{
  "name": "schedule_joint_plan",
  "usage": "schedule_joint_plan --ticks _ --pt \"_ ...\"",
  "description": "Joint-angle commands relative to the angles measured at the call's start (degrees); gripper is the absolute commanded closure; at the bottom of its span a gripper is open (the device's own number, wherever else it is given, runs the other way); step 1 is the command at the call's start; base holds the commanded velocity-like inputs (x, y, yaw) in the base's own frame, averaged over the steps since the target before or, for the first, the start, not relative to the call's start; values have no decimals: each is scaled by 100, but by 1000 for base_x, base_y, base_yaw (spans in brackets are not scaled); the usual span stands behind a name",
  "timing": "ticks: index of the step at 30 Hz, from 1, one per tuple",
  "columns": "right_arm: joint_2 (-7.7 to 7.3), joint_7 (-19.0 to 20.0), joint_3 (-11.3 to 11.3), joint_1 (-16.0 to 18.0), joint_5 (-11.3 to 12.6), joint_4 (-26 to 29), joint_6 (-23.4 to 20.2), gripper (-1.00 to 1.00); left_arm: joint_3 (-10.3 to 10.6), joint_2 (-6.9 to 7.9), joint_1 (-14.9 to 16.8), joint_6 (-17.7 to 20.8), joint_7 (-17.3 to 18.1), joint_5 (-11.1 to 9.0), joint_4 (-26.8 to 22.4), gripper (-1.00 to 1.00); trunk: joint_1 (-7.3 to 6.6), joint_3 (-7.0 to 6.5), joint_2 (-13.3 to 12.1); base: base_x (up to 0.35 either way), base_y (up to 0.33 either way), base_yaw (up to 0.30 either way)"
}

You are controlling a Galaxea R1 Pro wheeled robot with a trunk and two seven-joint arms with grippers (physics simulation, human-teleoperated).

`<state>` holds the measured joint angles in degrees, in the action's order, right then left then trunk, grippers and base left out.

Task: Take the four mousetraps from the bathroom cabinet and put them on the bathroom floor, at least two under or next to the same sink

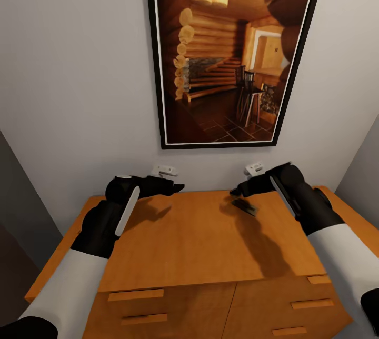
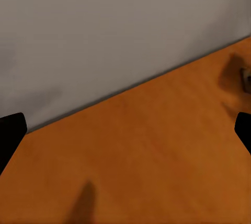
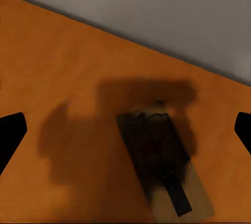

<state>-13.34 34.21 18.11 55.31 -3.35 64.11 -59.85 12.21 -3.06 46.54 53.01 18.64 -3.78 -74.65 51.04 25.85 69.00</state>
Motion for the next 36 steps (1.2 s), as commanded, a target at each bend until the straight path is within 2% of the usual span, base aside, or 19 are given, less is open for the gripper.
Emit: schedule_joint_plan --ticks 1,6,13,21,36 --pt "-37 89 75 6 -36 5 -15 -100 -2 -1 5 36 -13 -37 -2 -100 0 7 4 0 0 0" --pt "-171 384 326 6 -35 5 -15 -100 0 -1 5 31 -12 -41 0 -100 0 7 4 0 0 0" --pt "-366 590 423 6 -34 5 -15 -100 4 -1 5 27 -22 -32 3 -100 0 7 4 0 0 0" --pt "-564 650 438 9 -49 5 -15 -100 13 -1 5 26 -33 -14 -11 -100 0 7 4 0 0 0" --pt "-631 665 432 14 -67 14 -15 -100 24 -10 5 39 -35 -9 -39 -100 0 7 4 0 -27 0"
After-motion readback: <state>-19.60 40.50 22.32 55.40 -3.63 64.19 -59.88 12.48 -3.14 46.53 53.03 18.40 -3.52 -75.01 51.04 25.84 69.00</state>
